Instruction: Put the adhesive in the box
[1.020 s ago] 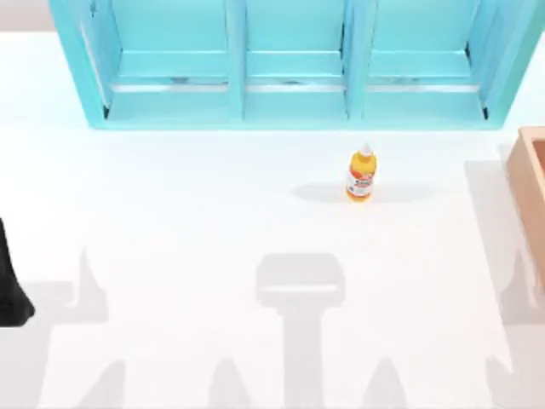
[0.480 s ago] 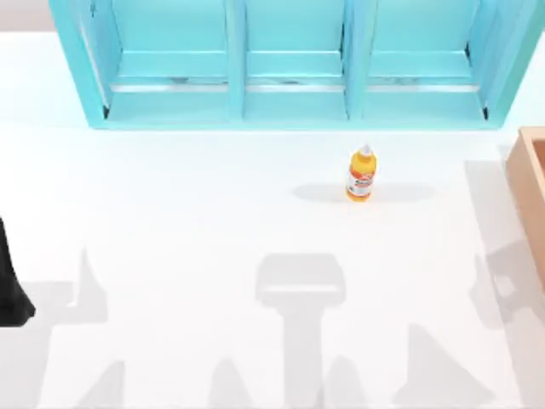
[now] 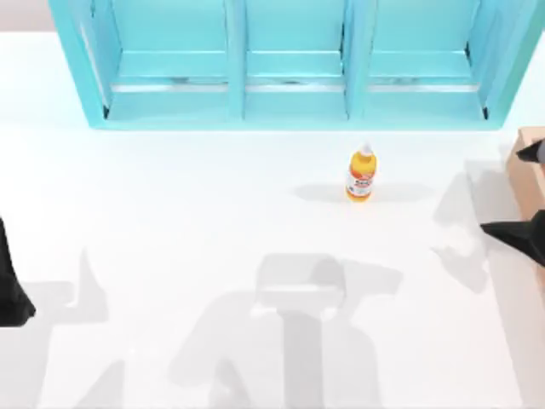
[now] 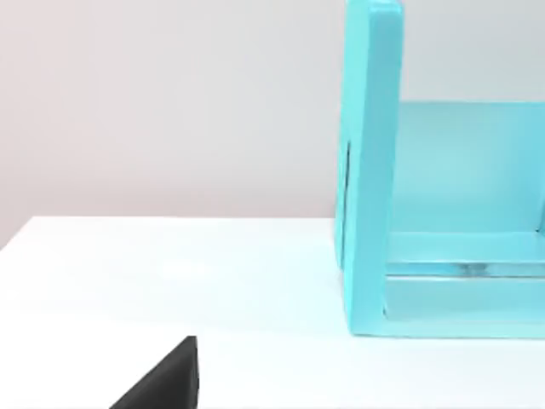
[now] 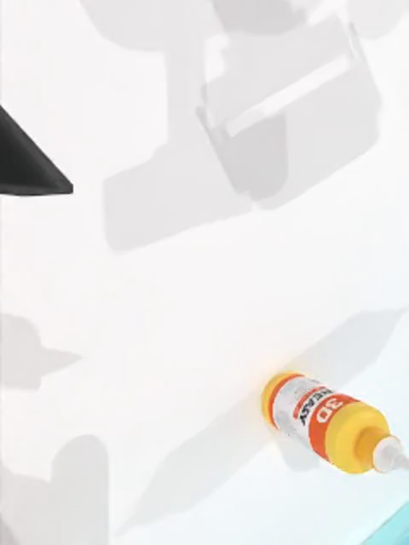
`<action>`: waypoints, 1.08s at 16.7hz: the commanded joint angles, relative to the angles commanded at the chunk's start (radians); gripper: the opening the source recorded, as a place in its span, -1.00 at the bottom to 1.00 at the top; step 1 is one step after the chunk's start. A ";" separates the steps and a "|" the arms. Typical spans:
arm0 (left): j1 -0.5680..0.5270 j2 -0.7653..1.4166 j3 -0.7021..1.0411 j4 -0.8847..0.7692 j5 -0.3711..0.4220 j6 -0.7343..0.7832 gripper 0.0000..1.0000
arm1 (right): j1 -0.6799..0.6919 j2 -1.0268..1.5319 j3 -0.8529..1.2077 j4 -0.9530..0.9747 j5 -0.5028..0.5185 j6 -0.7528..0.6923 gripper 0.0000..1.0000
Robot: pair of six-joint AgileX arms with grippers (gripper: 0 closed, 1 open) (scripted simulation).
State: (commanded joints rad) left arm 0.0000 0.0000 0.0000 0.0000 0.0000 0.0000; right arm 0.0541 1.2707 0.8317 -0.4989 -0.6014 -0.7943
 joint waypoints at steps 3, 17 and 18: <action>0.000 0.000 0.000 0.000 0.000 0.000 1.00 | -0.009 0.303 0.208 -0.115 -0.141 -0.196 1.00; 0.000 0.000 0.000 0.000 0.000 0.000 1.00 | -0.073 1.118 0.843 -0.348 -0.548 -0.768 1.00; 0.000 0.000 0.000 0.000 0.000 0.000 1.00 | -0.073 1.118 0.843 -0.348 -0.548 -0.768 1.00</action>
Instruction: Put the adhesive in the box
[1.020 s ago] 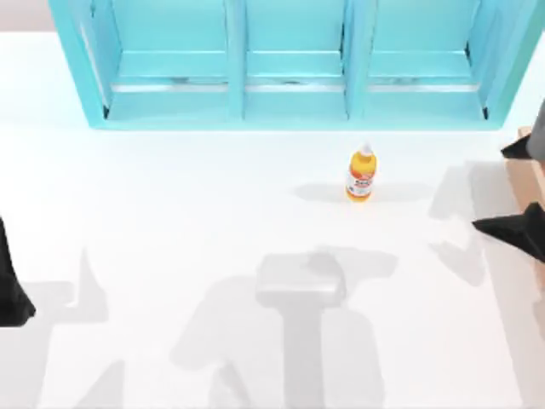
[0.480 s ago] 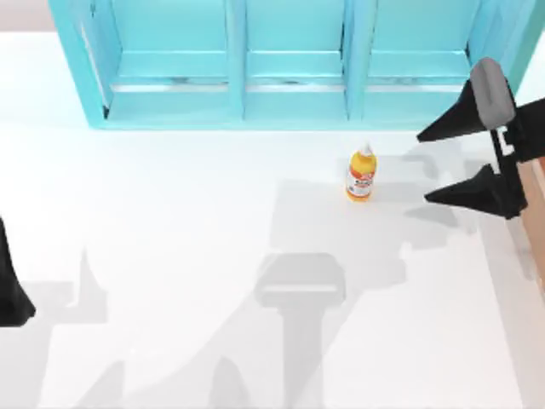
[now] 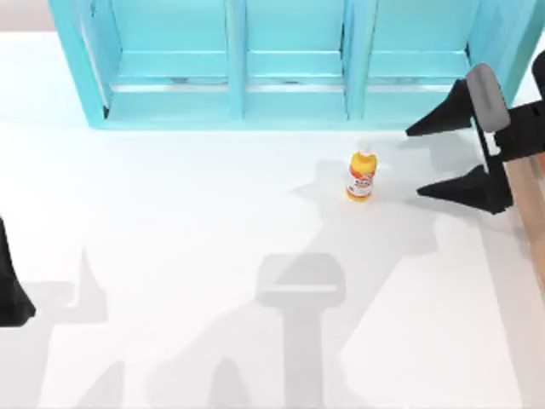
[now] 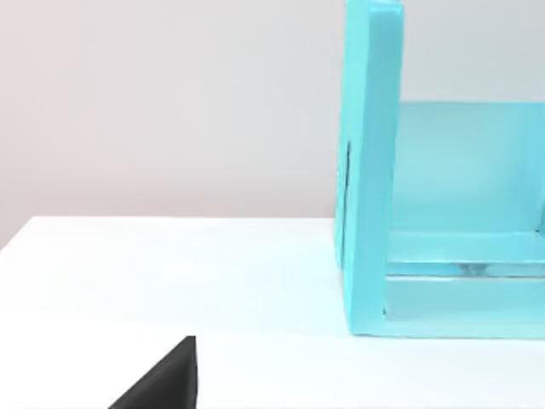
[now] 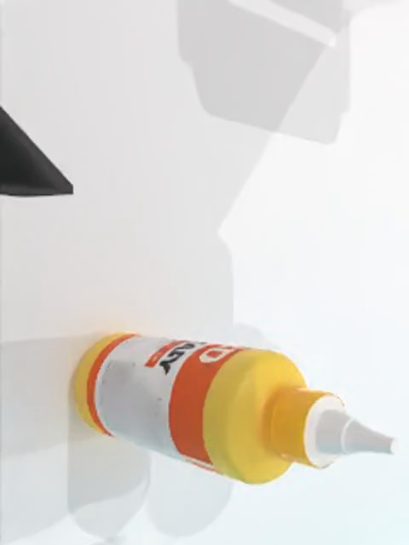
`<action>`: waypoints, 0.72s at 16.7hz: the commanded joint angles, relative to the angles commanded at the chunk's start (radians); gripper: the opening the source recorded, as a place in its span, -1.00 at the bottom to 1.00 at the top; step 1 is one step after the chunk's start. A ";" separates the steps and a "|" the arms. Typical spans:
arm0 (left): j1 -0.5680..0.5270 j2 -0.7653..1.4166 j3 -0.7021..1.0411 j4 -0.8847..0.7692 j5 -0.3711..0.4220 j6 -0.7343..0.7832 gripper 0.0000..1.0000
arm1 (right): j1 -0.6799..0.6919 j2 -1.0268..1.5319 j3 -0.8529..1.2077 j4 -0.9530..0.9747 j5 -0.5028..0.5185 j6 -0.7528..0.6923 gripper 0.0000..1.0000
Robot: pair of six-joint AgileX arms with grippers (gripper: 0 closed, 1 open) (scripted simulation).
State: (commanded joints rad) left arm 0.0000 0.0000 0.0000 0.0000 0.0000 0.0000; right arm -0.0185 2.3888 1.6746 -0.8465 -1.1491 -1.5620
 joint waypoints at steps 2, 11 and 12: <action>0.000 0.000 0.000 0.000 0.000 0.000 1.00 | 0.000 0.000 0.000 0.000 0.000 0.000 1.00; 0.000 0.000 0.000 0.000 0.000 0.000 1.00 | 0.065 -0.132 -0.251 0.267 0.001 0.152 1.00; 0.000 0.000 0.000 0.000 0.000 0.000 1.00 | 0.080 -0.140 -0.279 0.319 0.003 0.187 1.00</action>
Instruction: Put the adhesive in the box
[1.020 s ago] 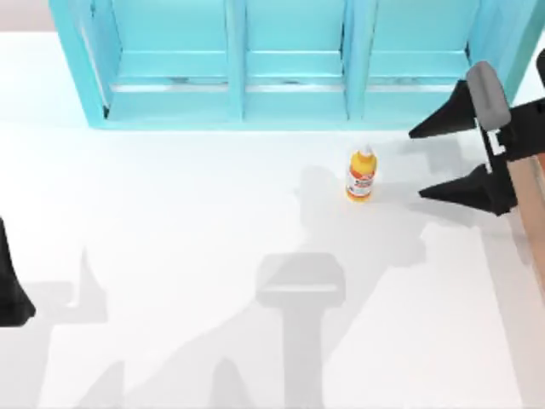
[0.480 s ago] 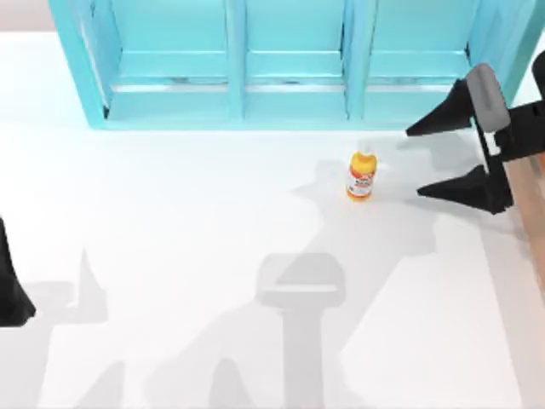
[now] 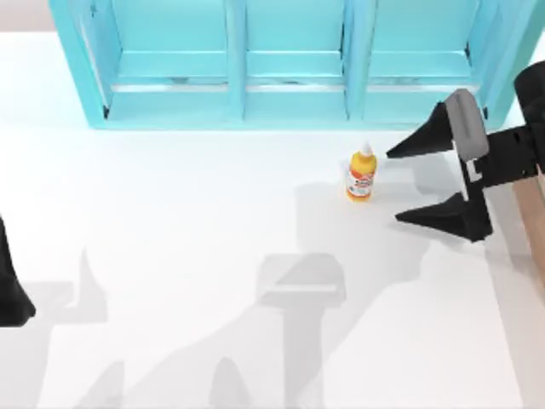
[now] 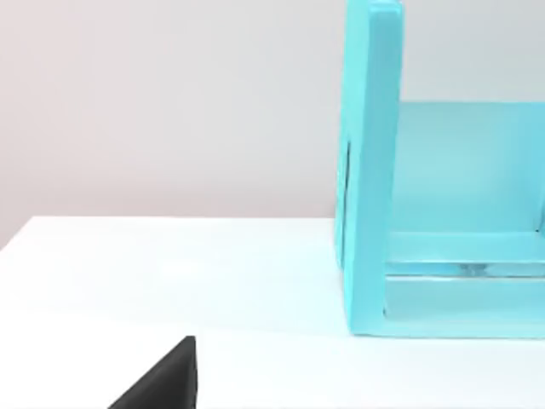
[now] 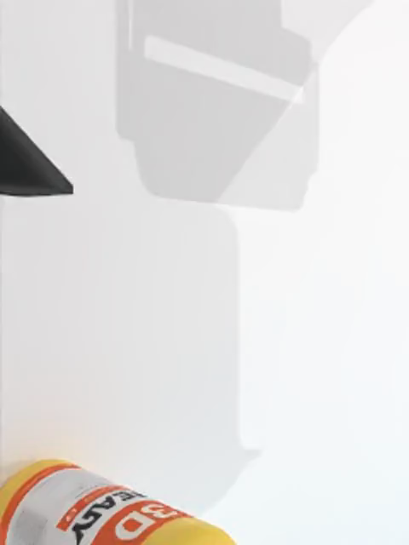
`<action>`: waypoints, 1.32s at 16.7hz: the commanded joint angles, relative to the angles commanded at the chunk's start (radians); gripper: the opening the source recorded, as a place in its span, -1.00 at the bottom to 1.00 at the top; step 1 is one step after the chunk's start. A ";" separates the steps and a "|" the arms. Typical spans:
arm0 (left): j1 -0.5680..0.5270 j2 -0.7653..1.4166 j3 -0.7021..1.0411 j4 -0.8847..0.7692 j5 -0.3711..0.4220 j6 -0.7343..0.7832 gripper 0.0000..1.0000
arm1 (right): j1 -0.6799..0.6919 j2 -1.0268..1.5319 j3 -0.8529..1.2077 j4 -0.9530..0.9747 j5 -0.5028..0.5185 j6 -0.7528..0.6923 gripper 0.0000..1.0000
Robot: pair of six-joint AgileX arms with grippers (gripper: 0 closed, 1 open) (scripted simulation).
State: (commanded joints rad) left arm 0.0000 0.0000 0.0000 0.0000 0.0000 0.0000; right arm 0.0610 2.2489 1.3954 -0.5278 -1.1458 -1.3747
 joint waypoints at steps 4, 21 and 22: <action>0.000 0.000 0.000 0.000 0.000 0.000 1.00 | 0.065 0.038 -0.006 0.178 0.016 0.157 1.00; 0.000 0.000 0.000 0.000 0.000 0.000 1.00 | 0.124 0.177 0.129 0.305 0.045 0.293 -0.06; 0.000 0.000 0.000 0.000 0.000 0.000 1.00 | 0.124 0.177 0.129 0.305 0.045 0.293 -0.21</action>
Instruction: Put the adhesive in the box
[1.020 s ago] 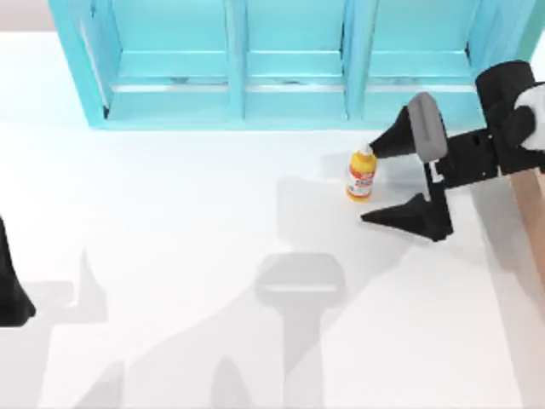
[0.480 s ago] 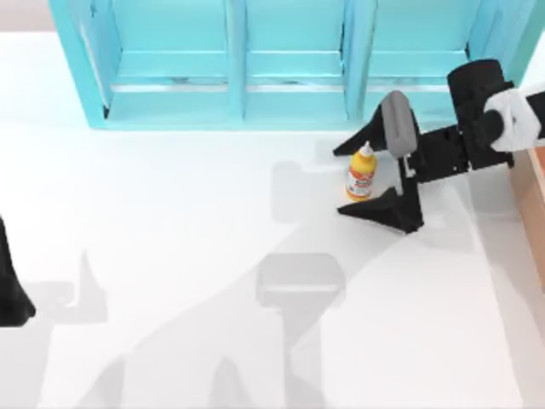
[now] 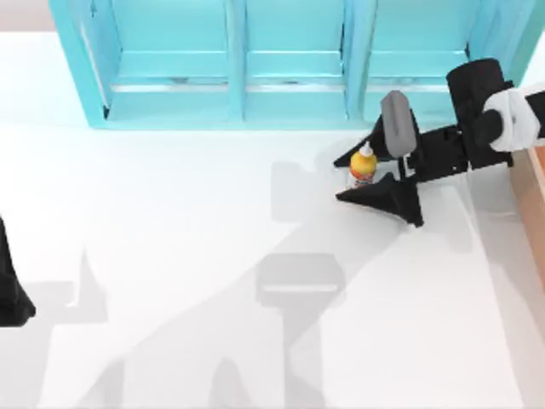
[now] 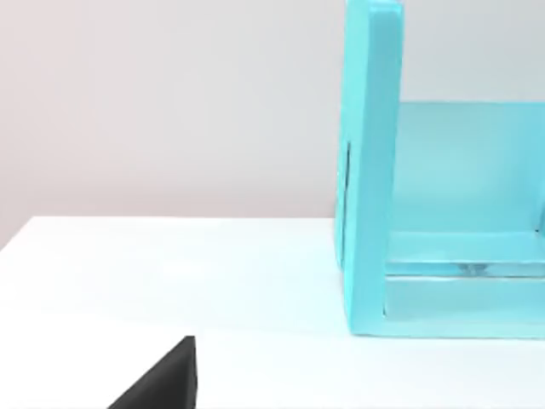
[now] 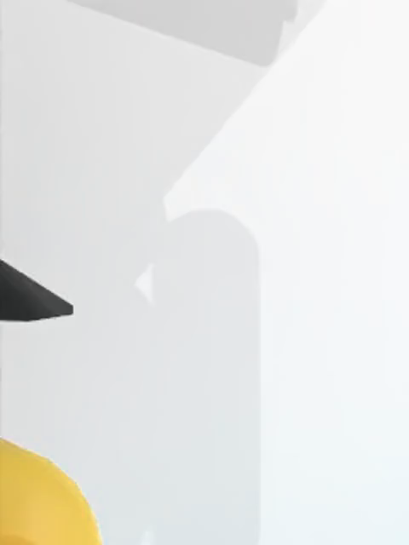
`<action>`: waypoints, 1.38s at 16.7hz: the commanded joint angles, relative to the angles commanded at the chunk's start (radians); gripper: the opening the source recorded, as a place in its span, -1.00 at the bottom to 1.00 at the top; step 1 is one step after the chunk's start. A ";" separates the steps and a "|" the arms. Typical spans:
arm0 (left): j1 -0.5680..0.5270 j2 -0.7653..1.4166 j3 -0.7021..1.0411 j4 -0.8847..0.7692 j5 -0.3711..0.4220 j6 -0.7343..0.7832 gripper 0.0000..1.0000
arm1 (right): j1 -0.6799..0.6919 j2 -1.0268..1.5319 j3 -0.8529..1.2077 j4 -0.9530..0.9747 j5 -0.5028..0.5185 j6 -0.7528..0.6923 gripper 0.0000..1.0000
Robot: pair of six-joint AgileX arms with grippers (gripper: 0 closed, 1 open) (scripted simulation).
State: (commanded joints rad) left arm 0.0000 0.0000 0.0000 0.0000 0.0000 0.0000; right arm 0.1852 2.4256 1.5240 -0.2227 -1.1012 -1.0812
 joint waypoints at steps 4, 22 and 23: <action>0.000 0.000 0.000 0.000 0.000 0.000 1.00 | 0.000 0.000 0.000 0.000 0.000 0.000 -0.81; 0.000 0.000 0.000 0.000 0.000 0.000 1.00 | -0.005 -0.122 0.045 -0.198 -0.002 0.001 -1.00; 0.000 0.000 0.000 0.000 0.000 0.000 1.00 | -0.005 -0.144 0.059 -0.230 -0.002 0.000 -1.00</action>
State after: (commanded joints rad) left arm 0.0000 0.0000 0.0000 0.0000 0.0000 0.0000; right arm 0.1800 2.2818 1.5832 -0.4523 -1.1035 -1.0808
